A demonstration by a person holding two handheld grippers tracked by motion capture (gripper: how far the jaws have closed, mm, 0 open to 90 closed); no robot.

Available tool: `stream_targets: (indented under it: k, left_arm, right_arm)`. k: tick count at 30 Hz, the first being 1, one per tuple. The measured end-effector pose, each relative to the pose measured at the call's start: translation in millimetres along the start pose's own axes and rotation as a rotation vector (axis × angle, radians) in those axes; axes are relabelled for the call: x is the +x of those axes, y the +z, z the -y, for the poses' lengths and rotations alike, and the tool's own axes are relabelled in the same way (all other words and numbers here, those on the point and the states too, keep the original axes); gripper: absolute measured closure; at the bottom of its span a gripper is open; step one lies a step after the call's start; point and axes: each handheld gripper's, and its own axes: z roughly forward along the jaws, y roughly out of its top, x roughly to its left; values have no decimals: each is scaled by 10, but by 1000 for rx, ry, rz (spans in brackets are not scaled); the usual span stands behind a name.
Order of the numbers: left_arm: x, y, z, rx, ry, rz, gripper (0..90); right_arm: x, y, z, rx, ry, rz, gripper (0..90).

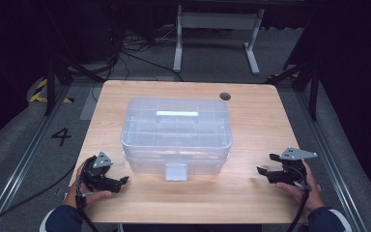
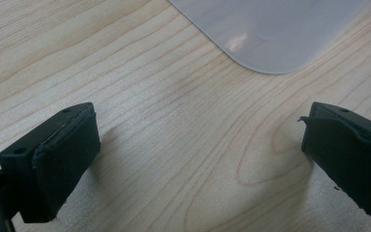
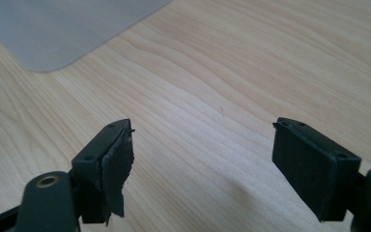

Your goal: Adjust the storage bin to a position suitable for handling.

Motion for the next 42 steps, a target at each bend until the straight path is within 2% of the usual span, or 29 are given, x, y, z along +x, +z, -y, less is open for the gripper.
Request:
stream_targets:
  k: [8, 12, 23, 36, 42]
  left_arm:
    - [-2, -2, 2, -1, 0, -7, 5]
    - [9, -4, -3, -4, 19, -18, 6]
    - [6, -4, -1, -6, 14, -17, 6]
    - [5, -4, 0, -7, 15, -20, 6]
    - [5, -4, 0, -7, 14, -20, 6]
  right_arm:
    - [30, -107, -175, -42, -30, -8, 257]
    - [30, -142, -263, -51, -44, -12, 265]
    - [-24, -303, -560, -111, -65, 1, 281]
    - [60, -363, -960, -142, -129, 1, 299]
    - [121, -382, -1156, -161, -164, -14, 303]
